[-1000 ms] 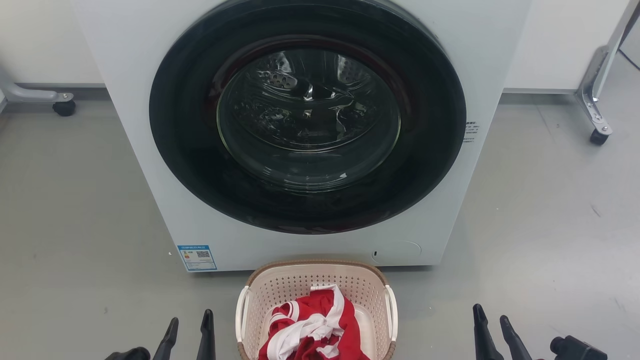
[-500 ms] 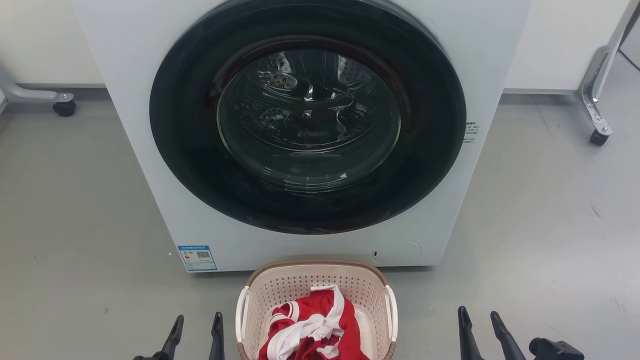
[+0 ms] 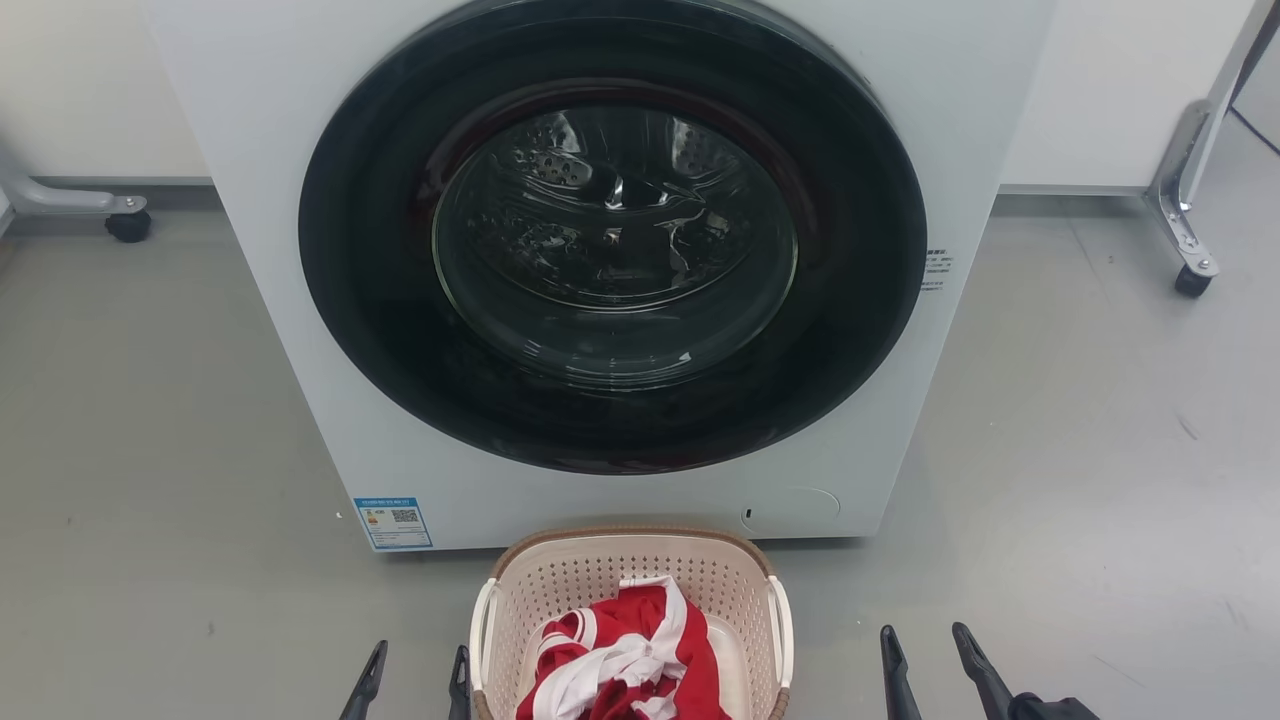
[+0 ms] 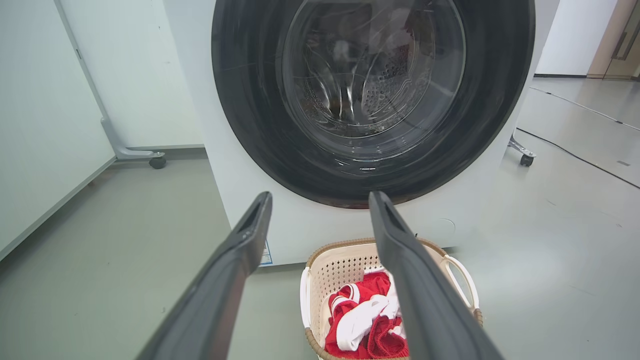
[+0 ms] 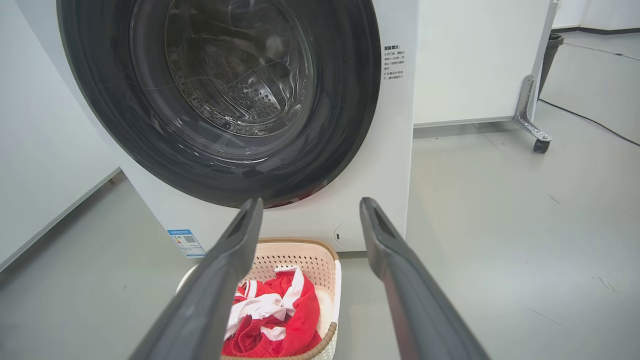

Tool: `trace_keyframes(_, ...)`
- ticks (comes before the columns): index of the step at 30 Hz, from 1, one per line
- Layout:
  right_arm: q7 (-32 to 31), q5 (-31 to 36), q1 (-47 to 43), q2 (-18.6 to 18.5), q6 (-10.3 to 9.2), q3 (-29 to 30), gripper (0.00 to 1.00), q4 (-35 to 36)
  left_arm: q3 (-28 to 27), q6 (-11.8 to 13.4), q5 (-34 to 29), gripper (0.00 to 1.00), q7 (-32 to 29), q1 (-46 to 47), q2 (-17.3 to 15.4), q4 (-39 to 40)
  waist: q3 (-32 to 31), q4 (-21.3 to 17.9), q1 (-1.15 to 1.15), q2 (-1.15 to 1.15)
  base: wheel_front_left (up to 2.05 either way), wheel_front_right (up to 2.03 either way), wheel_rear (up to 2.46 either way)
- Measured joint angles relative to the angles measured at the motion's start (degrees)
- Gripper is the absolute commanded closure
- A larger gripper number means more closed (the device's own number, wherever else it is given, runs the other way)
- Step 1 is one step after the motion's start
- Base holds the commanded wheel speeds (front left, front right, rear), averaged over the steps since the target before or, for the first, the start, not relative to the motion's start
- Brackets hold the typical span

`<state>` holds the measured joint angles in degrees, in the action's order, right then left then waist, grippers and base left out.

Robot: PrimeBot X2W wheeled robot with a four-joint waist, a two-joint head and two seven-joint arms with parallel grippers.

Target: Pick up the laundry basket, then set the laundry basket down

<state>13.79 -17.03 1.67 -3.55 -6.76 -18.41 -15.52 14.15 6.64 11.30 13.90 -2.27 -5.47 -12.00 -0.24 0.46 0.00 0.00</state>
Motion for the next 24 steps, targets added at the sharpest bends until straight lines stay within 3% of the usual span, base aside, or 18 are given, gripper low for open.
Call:
trace_keyframes(3,0.5,2.3,-0.2,0.0,-0.38,-0.6,0.00,0.1,0.5,0.5,-2.3,0.00,0.4,-0.7,0.0,0.0,-0.2,0.0,0.00,0.00,0.00,0.00,0.00)
trace_keyframes(24,0.5,2.7,-1.4,0.2,-0.37,-0.3,0.00,0.2,0.2,0.4,-2.3,0.00,0.4,-1.5,0.0,-0.3,-0.3,0.0,0.00,0.00,0.00,0.00,0.00)
